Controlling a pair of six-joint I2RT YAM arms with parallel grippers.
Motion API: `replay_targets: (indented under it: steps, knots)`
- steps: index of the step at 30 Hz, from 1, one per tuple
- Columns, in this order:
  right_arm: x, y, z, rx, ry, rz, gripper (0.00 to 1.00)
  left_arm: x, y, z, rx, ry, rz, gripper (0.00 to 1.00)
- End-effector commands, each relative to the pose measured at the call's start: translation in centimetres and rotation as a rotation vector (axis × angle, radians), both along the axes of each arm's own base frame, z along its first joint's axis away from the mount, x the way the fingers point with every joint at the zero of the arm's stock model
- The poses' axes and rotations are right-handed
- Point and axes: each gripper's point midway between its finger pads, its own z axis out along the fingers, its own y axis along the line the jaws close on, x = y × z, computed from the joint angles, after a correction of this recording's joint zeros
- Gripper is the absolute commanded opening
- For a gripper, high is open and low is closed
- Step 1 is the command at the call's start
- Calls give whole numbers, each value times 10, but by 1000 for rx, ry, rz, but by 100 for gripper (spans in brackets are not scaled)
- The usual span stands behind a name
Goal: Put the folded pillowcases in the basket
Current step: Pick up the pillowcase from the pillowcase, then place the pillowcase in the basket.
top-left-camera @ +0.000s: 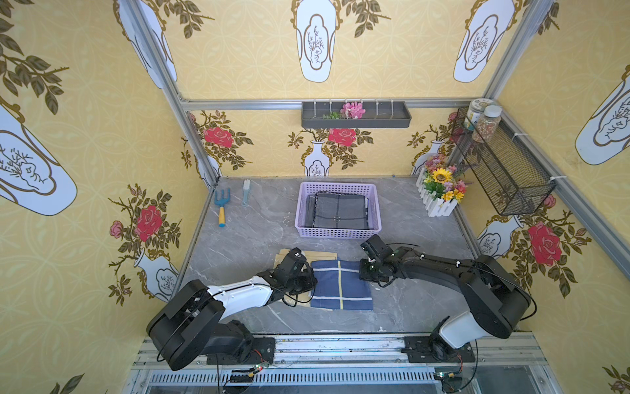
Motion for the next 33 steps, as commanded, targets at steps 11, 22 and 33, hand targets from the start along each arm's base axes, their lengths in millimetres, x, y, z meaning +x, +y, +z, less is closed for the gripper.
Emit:
replay_targets:
  steps: [11, 22, 33]
  knots:
    - [-2, -7, 19, -23, -23, 0, 0, 7, 1, 21, -19, -46, 26, 0]
    - [12, -6, 70, 13, -145, -8, 0, 25, -6, 65, -33, -142, 26, 0]
    - [42, -7, 121, 33, -276, -10, 0, 54, -21, 111, -47, -241, -10, 0]
